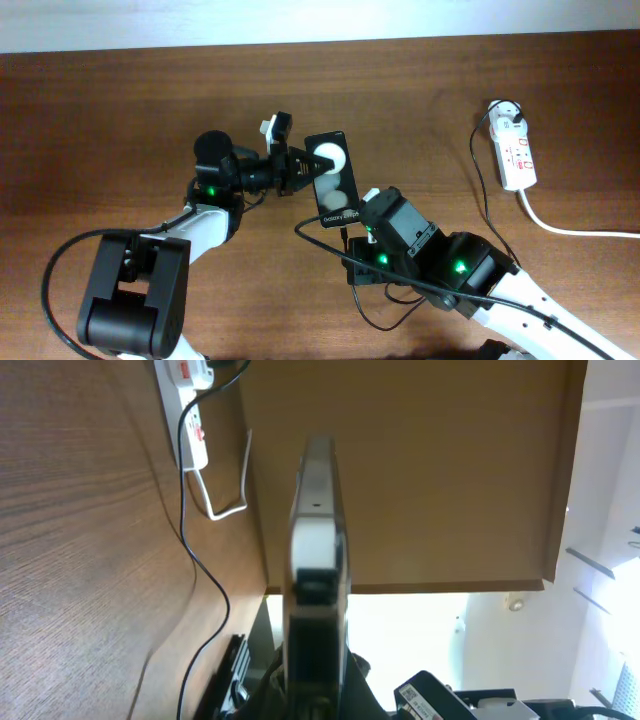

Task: Plug charger to phone and switch on socket

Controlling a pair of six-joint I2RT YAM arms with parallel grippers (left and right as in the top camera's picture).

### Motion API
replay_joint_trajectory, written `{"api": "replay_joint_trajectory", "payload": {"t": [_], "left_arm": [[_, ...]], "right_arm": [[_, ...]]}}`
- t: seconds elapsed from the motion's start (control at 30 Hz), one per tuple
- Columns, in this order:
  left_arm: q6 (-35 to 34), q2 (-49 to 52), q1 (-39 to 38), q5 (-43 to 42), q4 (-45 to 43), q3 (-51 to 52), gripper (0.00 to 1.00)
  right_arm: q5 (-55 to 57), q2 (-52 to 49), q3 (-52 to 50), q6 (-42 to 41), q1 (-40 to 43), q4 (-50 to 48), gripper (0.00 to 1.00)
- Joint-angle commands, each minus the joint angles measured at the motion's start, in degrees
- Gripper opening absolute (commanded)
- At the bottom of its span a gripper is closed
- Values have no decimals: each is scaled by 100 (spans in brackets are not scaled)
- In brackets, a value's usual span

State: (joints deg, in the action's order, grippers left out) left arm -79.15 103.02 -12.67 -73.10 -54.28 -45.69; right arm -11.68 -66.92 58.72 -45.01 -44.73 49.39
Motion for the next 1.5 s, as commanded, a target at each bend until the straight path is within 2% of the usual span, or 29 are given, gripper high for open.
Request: {"api": "replay_joint_trajectory", "payload": {"t": [0.0,0.2,0.37,0.57,0.7,0.83,0.93,0.97,1.0,1.03,1.07,1.1,1.23,1.33,1.47], "left_arm": [[-11,-7,-96,-431,-57,-114,0],[42,-7,-105,-824,-57,-114,0],[52,-7,-105,-680,-55,-114,0],[295,-7,-105,-1290,-57,-114,0],[293,-7,-105,-1307,-59,-114,0],[577,-7,-105,-1241,-55,-114,0],[695,-4,-105,-1027,-57,-114,0],[890,-4,-105,-894,-57,-114,0],[1414,-4,-105,-695,-55,-114,0],[1703,-4,-105,-538,-55,-114,0],[1759,-4,-105,-376,-55,-114,0],[1757,-4,-105,2,-52,-114,0],[1408,-4,-105,785,109,-114,0],[1731,0,-105,831,717,-114,0],[1843,0,-125,1193,1058,-356,0]], "right_arm": [[278,55,-28,-11,-22,-254,4],[487,55,-28,-7,-22,-428,4],[140,55,-26,-4,-22,-640,4],[951,57,-26,166,-22,-468,4],[1073,57,-26,168,-22,-415,4],[1069,61,-22,166,-22,-337,15],[970,61,0,166,-22,-308,19],[883,61,22,166,-22,-315,20],[754,61,61,166,-22,-319,22],[717,61,70,170,-26,-330,27],[575,61,72,356,-33,-365,37],[258,59,70,754,-33,-422,41],[632,28,70,776,-26,-417,42],[658,35,245,776,-26,-267,42],[796,103,1198,999,-15,841,42]]}}
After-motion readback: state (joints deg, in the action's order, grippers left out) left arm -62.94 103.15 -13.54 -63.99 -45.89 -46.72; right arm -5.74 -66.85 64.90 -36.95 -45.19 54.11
